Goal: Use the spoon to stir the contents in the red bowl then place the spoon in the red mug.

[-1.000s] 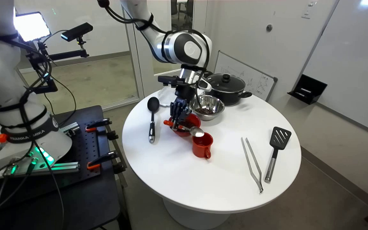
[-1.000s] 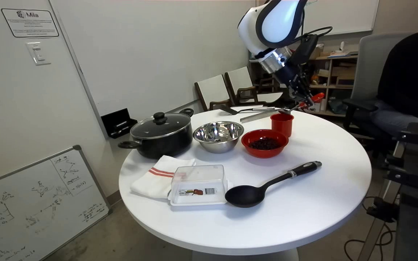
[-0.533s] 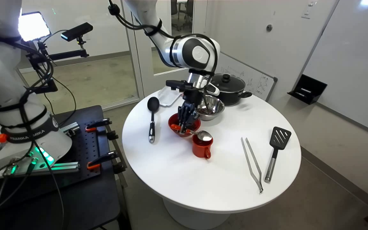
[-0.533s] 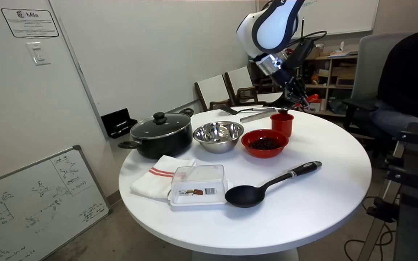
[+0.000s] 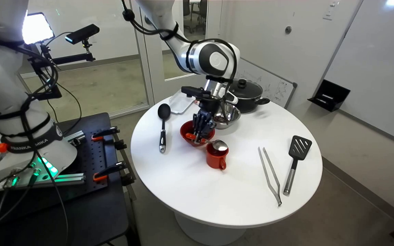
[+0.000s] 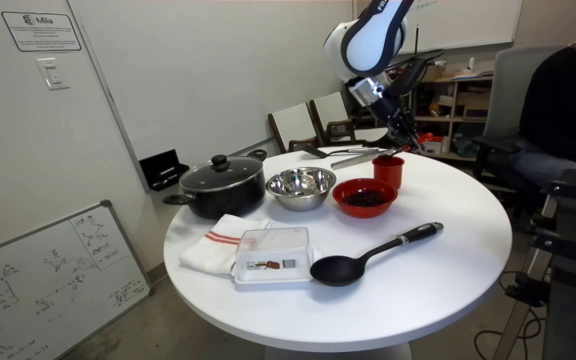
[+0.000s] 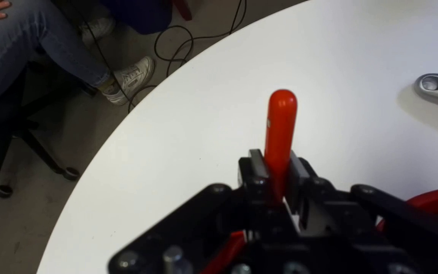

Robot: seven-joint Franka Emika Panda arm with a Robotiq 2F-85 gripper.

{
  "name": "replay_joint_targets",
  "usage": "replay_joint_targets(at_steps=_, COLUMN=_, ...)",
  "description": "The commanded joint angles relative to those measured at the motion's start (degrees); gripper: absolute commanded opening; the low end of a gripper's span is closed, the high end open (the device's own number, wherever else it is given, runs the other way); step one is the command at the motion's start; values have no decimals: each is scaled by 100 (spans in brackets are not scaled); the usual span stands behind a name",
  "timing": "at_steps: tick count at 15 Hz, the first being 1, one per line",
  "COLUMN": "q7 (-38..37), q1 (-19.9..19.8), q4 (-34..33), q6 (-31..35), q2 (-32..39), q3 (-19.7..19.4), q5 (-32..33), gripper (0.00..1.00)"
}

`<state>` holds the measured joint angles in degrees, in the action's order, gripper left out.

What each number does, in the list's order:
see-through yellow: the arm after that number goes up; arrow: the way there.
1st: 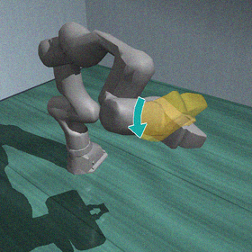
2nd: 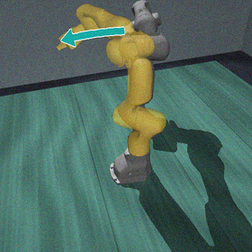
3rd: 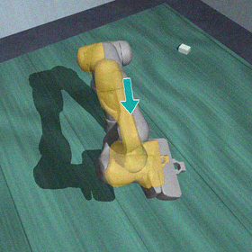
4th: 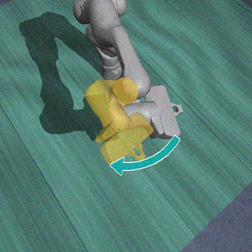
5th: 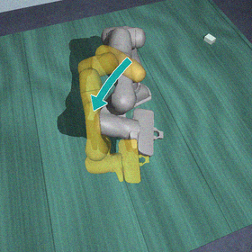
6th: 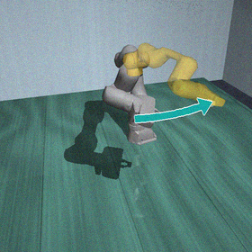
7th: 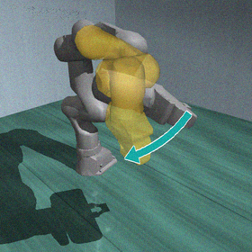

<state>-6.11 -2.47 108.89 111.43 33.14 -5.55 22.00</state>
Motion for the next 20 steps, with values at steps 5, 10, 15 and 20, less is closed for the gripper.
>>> replay_joint_targets(at_steps=5, q7=130, q1=18, q4=-587, q6=-618, q2=367, q3=-35, q5=-202, gripper=4)
replay_joint_targets(at_steps=10, q7=284, q1=-36, q4=-857, q6=-1100, q2=526, q3=15, q5=-339, gripper=4)
replay_joint_targets(at_steps=15, q7=301, q1=-24, q4=-978, q6=-1006, q2=632, q3=33, q5=-363, gripper=4)
replay_joint_targets(at_steps=20, q7=313, q1=-36, q4=-1089, q6=-906, q2=802, q3=42, q5=-400, gripper=4)
